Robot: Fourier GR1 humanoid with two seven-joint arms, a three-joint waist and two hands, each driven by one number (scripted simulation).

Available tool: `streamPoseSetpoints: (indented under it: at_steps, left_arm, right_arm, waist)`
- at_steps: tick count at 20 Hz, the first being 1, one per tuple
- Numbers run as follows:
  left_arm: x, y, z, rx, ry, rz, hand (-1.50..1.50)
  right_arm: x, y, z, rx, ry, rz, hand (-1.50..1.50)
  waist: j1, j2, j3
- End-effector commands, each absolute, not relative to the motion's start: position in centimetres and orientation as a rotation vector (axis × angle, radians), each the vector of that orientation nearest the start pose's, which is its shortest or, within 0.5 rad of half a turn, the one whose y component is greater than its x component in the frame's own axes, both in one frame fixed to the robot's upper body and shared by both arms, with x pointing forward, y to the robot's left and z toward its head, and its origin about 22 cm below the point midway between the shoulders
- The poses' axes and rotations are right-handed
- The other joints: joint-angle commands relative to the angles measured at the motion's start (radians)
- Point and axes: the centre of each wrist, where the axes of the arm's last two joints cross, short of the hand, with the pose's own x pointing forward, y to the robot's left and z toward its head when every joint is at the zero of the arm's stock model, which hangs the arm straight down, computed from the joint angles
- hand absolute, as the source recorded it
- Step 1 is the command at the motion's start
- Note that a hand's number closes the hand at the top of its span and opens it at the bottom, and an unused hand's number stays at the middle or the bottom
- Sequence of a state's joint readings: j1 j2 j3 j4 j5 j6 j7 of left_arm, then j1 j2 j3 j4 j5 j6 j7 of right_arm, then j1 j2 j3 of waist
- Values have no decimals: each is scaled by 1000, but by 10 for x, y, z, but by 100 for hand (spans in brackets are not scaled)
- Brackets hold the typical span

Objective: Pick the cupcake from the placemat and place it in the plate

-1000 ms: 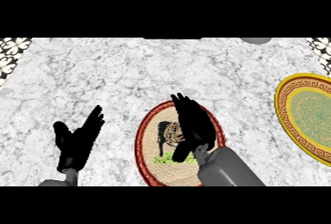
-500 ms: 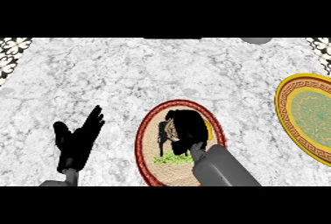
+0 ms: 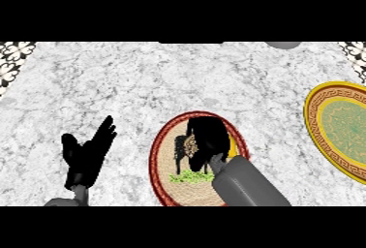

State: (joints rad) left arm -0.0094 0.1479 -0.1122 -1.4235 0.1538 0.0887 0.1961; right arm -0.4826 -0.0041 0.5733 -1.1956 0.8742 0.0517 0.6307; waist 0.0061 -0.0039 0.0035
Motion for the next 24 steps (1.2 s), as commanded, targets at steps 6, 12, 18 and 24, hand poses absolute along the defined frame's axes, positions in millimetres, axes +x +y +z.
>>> streamPoseSetpoints:
  at_steps: [6,12,18,24]
  left_arm:
    - [236,244,-32,5,-1183,-14,0]
    - [235,240,-32,-10,-1174,2,0]
    - [230,239,-41,13,-1175,-2,0]
    - [227,242,-38,11,-1205,6,0]
  right_arm:
    - [347,-86,44,-1125,-923,470,150]
    - [361,-67,80,-1406,-1166,246,150]
    - [361,-83,102,-1456,-1221,-34,150]
    - [350,-123,97,-1484,-1250,-265,150]
  waist:
    - [8,6,-3]
    - [6,3,-5]
    - [-14,1,-4]
    - [-22,0,-3]
